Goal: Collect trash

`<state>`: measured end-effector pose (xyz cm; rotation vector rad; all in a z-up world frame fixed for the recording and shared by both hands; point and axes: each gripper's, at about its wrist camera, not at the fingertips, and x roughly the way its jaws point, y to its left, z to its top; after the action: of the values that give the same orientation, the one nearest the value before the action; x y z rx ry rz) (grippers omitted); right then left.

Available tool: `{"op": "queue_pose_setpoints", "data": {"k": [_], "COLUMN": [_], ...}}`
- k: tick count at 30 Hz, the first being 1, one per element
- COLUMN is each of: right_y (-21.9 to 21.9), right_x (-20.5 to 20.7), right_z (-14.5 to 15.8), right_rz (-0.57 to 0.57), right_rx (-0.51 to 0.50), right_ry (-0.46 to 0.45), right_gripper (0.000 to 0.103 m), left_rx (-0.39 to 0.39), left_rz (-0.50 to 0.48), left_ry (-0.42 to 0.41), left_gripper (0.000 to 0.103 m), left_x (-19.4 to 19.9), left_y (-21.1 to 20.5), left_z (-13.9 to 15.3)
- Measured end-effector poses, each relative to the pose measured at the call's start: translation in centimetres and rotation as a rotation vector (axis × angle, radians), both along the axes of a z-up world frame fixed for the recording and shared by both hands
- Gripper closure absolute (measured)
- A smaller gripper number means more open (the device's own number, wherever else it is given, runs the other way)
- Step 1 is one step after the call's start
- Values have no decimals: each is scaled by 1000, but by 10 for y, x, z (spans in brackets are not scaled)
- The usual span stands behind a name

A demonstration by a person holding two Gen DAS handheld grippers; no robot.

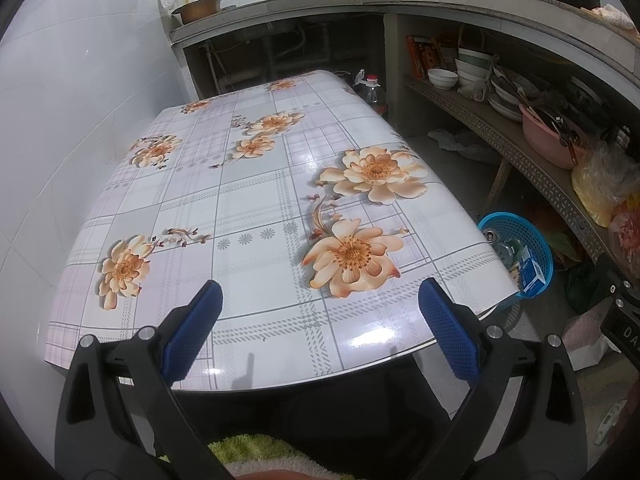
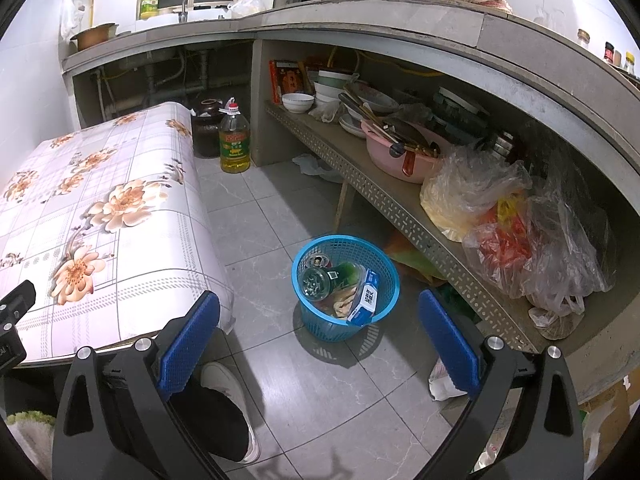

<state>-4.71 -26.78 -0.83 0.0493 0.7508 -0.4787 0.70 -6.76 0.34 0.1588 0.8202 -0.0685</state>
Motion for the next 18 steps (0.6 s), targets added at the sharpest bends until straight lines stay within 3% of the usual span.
{"op": "queue_pose_setpoints", "data": {"k": [18], "right_y": [1], "right_x": [1], "right_z": [1], "right_rz": [2], "right_rx": [-1], "right_ry": [0], "right_gripper": [6], "left_rx": [0], "left_rz": [2], "left_ry": [6], "left_gripper": [9], "left_x": [0], "left_y": [1], "left_z": [-1]}}
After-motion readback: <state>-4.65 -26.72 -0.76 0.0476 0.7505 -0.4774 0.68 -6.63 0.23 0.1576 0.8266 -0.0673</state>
